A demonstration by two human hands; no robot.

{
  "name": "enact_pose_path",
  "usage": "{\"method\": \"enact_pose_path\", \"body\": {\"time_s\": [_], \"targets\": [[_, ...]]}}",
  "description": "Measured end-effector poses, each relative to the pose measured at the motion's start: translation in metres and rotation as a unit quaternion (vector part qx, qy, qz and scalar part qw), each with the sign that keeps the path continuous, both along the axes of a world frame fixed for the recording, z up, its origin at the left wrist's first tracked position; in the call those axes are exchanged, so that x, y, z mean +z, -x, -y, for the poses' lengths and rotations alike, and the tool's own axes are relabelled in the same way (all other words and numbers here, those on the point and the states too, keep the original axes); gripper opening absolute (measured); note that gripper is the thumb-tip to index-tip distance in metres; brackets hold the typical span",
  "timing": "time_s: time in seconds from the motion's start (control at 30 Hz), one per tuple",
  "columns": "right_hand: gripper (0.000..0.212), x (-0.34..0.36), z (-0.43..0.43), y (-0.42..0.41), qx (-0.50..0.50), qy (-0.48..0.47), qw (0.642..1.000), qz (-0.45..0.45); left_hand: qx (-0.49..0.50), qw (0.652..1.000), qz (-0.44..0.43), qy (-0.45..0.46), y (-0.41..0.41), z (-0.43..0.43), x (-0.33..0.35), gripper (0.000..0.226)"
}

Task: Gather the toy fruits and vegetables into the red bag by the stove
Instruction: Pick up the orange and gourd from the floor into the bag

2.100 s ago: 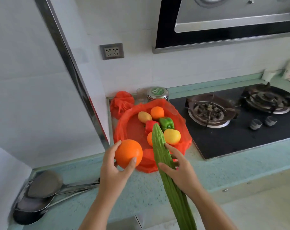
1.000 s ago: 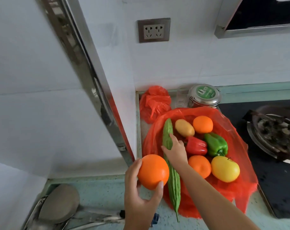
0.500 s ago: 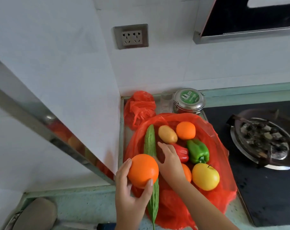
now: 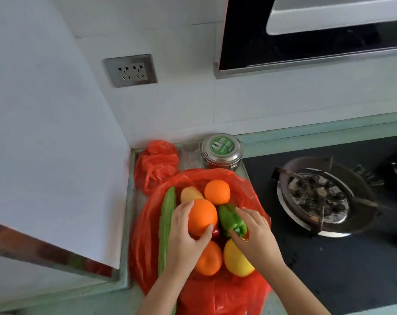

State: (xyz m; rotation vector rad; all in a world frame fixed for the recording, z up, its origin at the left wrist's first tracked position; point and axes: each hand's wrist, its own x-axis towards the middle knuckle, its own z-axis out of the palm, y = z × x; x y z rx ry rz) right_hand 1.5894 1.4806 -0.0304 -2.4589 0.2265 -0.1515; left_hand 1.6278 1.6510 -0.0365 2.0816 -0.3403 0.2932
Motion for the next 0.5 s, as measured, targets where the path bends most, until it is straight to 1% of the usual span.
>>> {"method": "enact_pose_path", "body": {"time_s": [0.17,0.3,0.5], "targets": [[0.058,-0.004,0.020,-0.001,0.005,-0.009,1.000,-0.008,-0.013,0.998,-0.021,-0.052,-0.023,0.025,-0.009,0.068],[0.058,-0.008,0.030,-0.004,0.007,-0.014,1.000,-0.003,-0.029,0.994,-0.039,-0.102,-0.042,0.040,-0.017,0.067],[0.059,-0.012,0.039,-0.011,0.026,-0.025,0.999,-0.011,-0.026,0.989,-0.055,-0.131,-0.052,0.044,-0.025,0.068]]}}
